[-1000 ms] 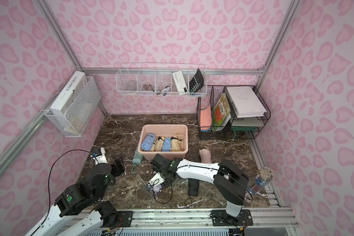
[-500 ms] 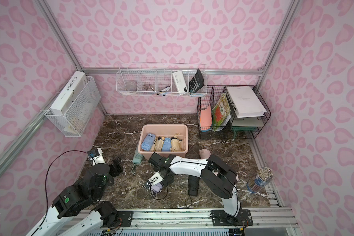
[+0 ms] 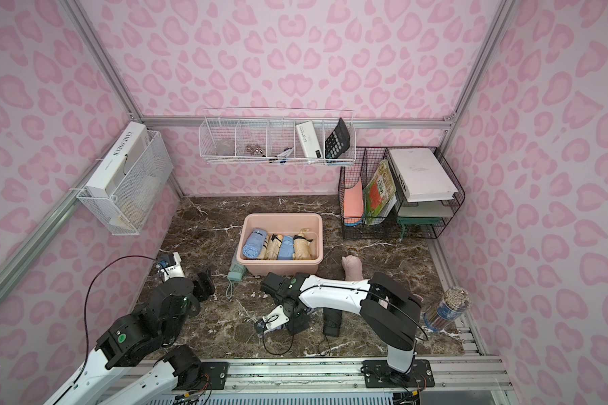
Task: Put the umbrella into the storage box
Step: Pick up the umbrella from the center of the board.
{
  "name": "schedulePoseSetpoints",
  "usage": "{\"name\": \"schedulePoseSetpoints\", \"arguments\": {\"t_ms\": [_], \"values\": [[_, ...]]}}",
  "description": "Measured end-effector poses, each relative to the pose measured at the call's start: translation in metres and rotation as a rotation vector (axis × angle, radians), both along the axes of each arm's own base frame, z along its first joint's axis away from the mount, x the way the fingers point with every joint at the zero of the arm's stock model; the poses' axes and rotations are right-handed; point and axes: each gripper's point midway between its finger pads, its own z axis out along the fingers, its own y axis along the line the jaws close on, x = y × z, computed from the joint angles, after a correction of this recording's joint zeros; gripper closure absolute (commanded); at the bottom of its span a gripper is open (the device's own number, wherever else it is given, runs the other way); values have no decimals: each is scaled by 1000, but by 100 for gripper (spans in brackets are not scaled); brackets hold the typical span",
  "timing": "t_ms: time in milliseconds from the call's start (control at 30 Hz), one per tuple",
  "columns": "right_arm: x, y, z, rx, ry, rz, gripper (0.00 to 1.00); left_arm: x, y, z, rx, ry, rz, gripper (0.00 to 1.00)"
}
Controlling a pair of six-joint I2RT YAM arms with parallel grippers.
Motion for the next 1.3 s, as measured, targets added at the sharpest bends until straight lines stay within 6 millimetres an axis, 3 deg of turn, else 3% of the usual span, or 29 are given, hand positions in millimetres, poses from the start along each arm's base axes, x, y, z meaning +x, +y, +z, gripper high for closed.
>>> {"name": "schedulePoseSetpoints", "arguments": {"t_ms": [167,667,933,1300], "values": [[6,6,-13,-10,-26,-15,19,1,-2,-2,-8,10,-5,19],[1,3,-22,-6,-29,-49,51,-4,2,5,-47,-15,9,20],[-2,2,-21,-9,-20,-62,69,-5,3,7,-49,-15,11,20],[-4,1,-11,53,-43,-112,83,-2,1,7,-40,-3,12,20]]}}
